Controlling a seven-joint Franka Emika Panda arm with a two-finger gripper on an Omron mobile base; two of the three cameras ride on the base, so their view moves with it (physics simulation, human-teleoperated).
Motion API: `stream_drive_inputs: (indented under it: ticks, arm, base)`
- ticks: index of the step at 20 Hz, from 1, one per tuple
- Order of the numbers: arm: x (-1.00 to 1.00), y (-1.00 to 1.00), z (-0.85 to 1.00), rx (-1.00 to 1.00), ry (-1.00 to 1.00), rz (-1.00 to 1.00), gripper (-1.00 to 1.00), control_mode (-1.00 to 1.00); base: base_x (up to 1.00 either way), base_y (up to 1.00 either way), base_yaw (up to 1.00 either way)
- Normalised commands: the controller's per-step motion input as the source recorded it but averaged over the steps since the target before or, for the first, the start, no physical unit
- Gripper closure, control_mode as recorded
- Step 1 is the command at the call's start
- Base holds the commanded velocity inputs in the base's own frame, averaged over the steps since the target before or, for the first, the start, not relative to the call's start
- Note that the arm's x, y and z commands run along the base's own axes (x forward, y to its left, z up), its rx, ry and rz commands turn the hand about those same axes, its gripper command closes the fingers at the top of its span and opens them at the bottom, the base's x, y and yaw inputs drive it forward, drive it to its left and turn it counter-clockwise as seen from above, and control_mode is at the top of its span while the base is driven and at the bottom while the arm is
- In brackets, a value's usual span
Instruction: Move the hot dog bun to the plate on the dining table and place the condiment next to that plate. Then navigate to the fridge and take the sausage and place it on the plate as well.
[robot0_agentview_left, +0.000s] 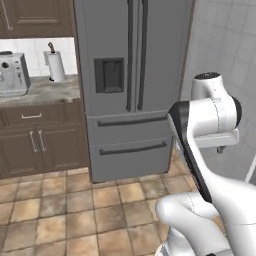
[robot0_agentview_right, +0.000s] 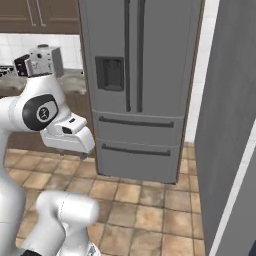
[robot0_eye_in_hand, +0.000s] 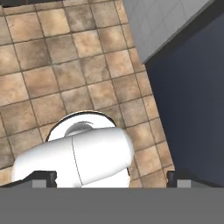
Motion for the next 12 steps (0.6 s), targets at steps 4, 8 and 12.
stream_drive_inputs:
  ticks: [4, 8, 12]
  arm:
    - [0.00, 0.00, 0.00, 0.00, 0.00, 0.00, -1.00, 1.00]
    - [0.00, 0.00, 0.00, 0.00, 0.00, 0.00, -1.00, 1.00]
    - [0.00, 0.00, 0.00, 0.00, 0.00, 0.00, -1.00, 1.00]
  base:
    - [0.99, 0.00, -0.05]
    - [0.93, 0.00, -0.04]
    - [0.84, 0.00, -0.03]
